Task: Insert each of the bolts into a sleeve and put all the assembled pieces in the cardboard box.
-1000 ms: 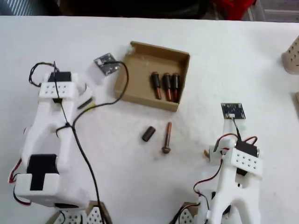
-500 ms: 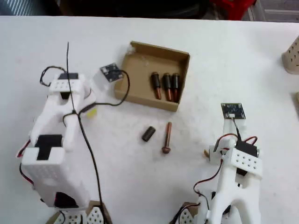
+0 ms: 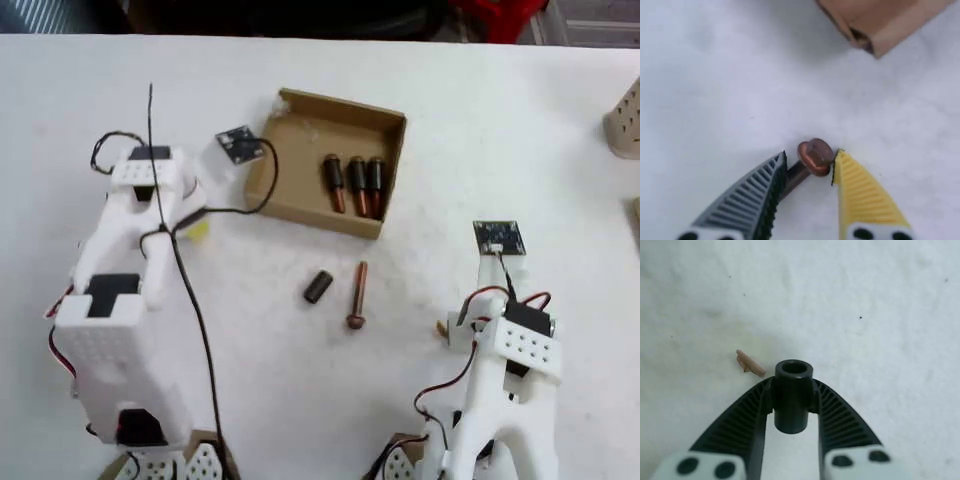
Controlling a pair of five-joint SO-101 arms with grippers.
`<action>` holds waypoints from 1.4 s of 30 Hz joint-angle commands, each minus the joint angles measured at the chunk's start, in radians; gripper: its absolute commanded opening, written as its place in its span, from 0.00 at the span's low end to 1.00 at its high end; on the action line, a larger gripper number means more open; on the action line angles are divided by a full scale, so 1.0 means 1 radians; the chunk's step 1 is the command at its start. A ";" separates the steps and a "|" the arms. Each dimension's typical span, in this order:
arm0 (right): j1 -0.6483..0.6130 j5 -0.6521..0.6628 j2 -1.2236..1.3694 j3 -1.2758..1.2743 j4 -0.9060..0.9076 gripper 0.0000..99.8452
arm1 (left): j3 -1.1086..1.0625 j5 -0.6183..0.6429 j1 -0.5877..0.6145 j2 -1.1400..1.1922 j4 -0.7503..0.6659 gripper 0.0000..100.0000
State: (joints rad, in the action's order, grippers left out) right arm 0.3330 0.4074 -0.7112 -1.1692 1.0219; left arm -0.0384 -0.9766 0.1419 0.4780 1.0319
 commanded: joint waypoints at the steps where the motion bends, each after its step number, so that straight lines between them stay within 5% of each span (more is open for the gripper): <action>1: 0.005 -0.003 -0.021 0.008 -0.015 0.02 | 0.031 0.000 0.019 0.015 -0.061 0.18; 7: 0.005 -0.003 -0.021 0.008 -0.015 0.02 | 0.031 0.021 0.024 0.038 -0.104 0.03; 13: 0.005 -0.003 -0.021 0.008 -0.015 0.02 | 0.031 0.104 0.018 0.036 -0.025 0.02; 18: 0.005 -0.003 -0.021 0.008 -0.015 0.02 | 0.112 0.396 0.018 0.036 0.095 0.02; 30: 0.007 -0.003 -0.021 0.008 -0.015 0.02 | 0.400 1.364 0.018 0.039 0.422 0.02; 37: 0.010 -0.003 -0.021 0.008 -0.015 0.02 | 0.336 1.498 -0.004 0.048 0.304 0.03; 42: 0.010 -0.003 -0.021 0.008 -0.015 0.02 | 0.250 1.494 -0.036 0.044 0.213 0.16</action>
State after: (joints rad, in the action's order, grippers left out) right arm 0.3330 0.4074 -0.7112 -1.1692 1.0219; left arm 0.2348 0.5086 0.1435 0.5439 1.3142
